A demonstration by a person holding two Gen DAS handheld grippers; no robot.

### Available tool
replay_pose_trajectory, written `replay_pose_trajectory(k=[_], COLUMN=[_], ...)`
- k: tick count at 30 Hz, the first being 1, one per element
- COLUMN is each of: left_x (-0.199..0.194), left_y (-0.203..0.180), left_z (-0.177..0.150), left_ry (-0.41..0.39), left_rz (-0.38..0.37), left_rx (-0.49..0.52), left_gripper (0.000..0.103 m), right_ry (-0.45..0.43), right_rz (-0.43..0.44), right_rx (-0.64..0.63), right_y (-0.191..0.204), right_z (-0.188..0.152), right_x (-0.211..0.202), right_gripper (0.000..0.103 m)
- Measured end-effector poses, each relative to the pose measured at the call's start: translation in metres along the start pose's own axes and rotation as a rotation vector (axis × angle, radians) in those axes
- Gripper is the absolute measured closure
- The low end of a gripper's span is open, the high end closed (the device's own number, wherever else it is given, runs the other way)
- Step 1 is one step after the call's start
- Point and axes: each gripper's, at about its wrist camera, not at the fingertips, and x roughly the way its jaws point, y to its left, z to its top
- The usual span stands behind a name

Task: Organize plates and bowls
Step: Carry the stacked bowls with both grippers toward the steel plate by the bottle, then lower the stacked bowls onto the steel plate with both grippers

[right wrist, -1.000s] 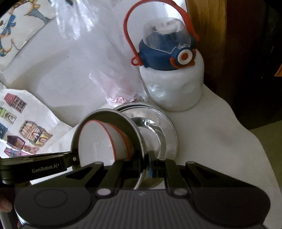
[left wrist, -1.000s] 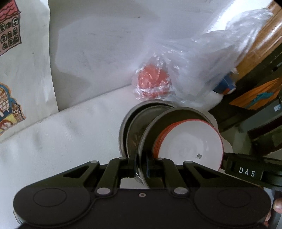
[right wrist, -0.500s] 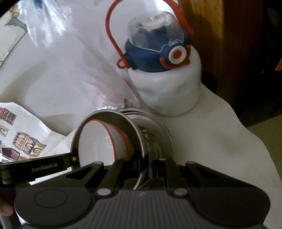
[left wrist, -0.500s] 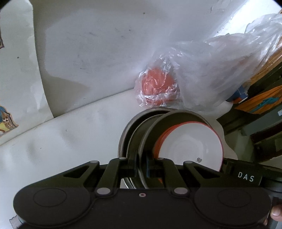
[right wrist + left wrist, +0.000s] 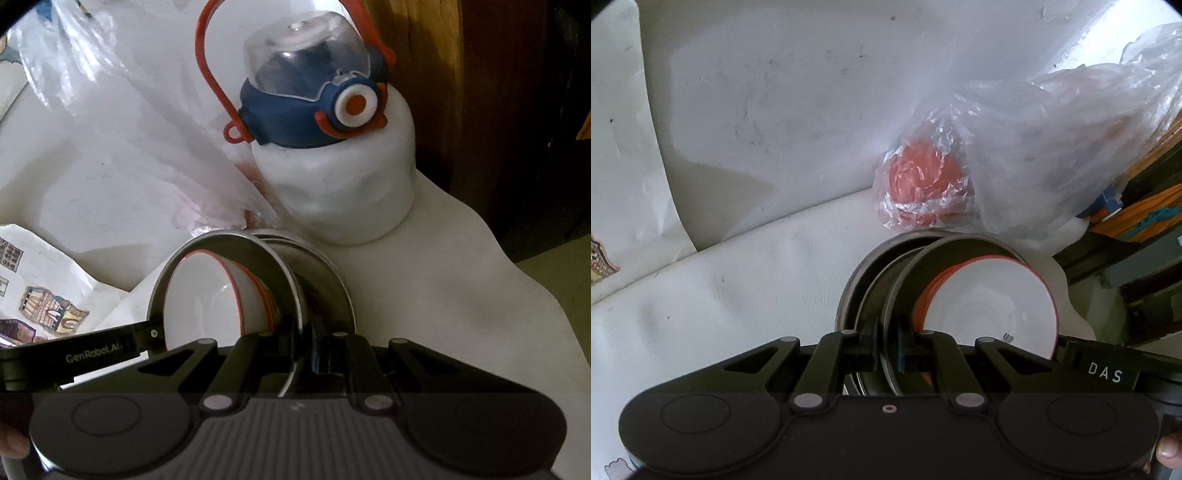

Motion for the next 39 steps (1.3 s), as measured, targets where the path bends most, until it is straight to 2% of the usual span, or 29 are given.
replay_pose_trajectory(k=[22,39], left_x=[-0.01,-0.011], left_y=[0.011,0.011], left_z=[-0.006,-0.007], left_ry=[-0.057,-0.091], left_rz=[-0.013,0.009], left_rx=[-0.032,-0.015], left_gripper=[0.095,0.092], right_ry=[-0.053,-0.099], right_rz=[0.028,-0.033], right_rx=[0.018,-0.034], right_y=[-0.009,0.006], right_z=[-0.001,-0.013], right_x=[0.006,0.001], right_gripper=[0.09,0.09])
